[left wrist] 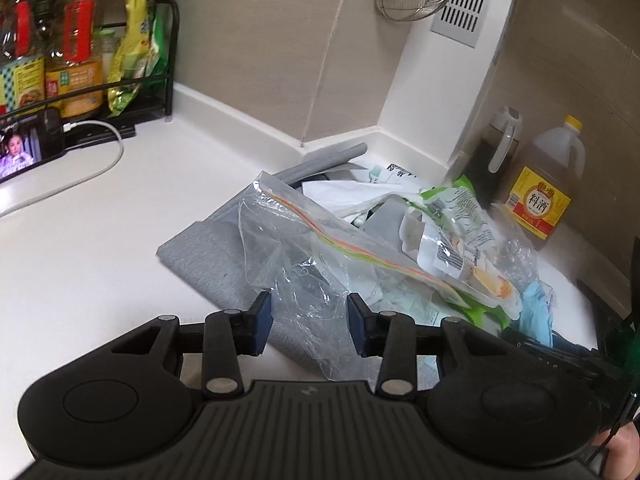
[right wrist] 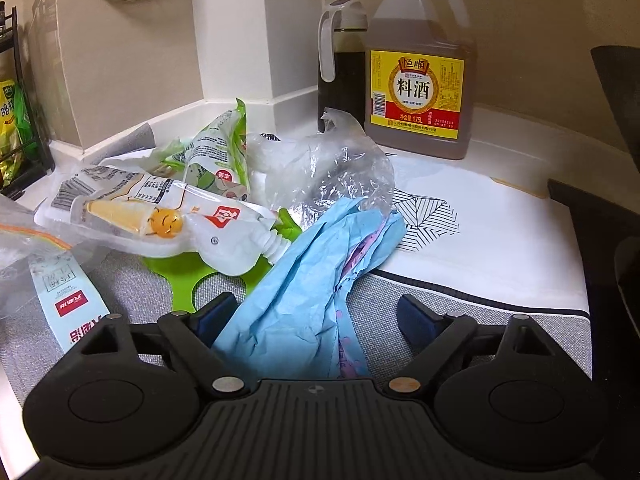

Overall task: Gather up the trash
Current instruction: 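Close the left gripper on the clear zip bag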

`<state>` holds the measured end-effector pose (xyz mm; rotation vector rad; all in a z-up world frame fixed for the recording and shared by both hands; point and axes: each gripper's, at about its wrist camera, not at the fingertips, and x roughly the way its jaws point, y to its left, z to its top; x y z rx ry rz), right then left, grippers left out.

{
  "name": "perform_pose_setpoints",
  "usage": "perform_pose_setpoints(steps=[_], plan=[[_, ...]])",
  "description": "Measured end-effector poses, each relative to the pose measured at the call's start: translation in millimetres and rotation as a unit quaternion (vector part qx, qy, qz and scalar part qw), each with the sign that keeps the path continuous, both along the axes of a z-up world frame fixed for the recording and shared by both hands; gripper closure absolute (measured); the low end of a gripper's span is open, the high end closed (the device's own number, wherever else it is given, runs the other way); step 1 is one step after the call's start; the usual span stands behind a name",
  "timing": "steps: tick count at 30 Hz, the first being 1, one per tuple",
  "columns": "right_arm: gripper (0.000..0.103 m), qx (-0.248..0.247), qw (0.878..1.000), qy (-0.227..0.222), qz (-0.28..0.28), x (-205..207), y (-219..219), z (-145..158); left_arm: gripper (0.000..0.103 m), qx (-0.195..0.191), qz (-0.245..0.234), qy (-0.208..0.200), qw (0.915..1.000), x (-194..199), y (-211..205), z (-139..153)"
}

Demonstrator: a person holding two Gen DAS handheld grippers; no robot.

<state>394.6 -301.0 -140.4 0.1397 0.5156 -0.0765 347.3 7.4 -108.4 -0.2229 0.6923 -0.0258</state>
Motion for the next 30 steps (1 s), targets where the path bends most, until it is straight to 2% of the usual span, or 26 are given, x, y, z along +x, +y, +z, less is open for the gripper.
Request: perform_pose_setpoints(steps=[7,9,10,11,14,17,25,30], plan=[[0.015,-0.003,1.0,0.0,-0.002,0,1,0,0.059,0.013,0.003,-0.002,0.9999,-23,7,-2],[0.028,-0.005,1.0,-0.003,-0.008,-2,1,1,0.059,0.014,0.007,-0.006,0.9999,-31,11,1],[0.044,-0.002,1.0,-0.009,-0.01,-4,0,1,0.06,0.015,0.007,-0.009,0.9998,-34,12,3],[0.055,0.004,1.0,-0.014,-0.011,-6,-2,2,0.06,0.016,0.008,-0.012,0.9998,-38,14,5],[0.068,0.031,0.999,-0.027,-0.015,-11,-8,2,0.06,0.016,0.012,-0.023,0.9996,-51,18,12],[0.071,0.053,0.997,-0.051,-0.013,-16,-13,4,0.06,0.009,0.016,-0.031,0.9994,-63,25,19],[0.071,0.075,0.989,-0.129,-0.02,-30,-18,14,0.06,0.012,0.022,-0.044,0.9987,-120,44,26],[0.071,0.079,0.986,-0.147,-0.022,-30,-21,12,0.06,0.03,0.03,-0.04,0.9983,-165,53,20]])
